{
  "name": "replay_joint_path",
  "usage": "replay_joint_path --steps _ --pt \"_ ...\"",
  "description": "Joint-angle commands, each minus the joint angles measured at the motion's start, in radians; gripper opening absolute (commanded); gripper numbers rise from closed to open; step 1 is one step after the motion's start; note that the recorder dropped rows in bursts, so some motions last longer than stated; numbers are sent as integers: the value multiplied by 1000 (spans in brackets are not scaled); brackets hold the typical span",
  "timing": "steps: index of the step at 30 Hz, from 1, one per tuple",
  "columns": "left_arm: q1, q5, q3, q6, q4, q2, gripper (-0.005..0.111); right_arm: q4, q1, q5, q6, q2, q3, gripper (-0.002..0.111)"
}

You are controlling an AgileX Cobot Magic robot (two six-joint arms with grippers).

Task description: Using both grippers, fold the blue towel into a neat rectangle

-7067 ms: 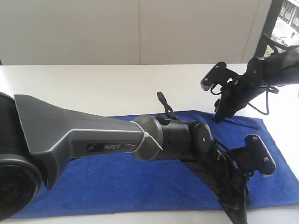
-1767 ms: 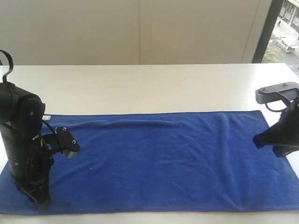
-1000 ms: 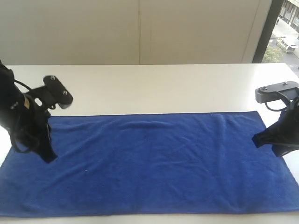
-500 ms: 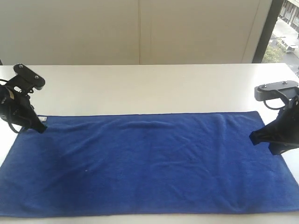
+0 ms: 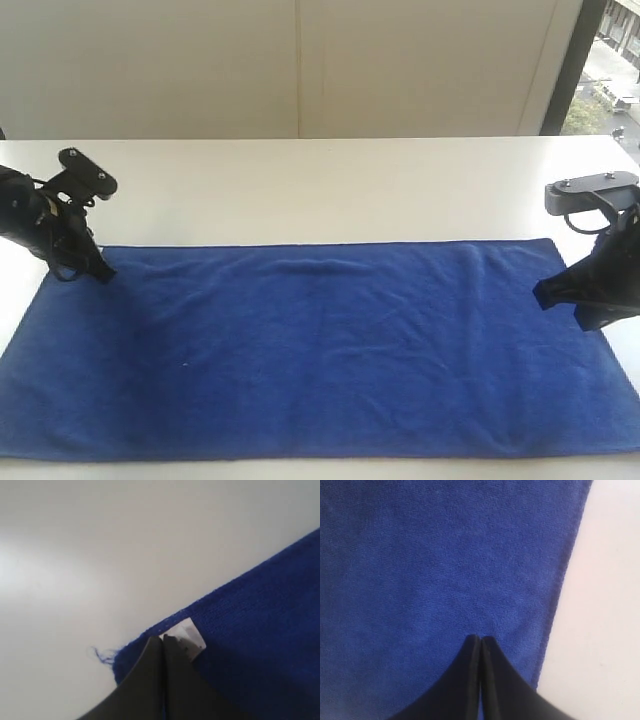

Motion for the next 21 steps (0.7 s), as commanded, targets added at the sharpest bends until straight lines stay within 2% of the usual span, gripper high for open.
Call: replay_joint_path --steps 1,12,21 --pt "3 10 -1 10 1 30 0 2 -2 -6 -5 -10 5 0" --pt "12 86 -1 3 -2 -25 0 2 -2 -27 -5 -10 5 0" --pt "0 209 -1 1 -157 -221 0 0 -2 -116 8 -10 5 0"
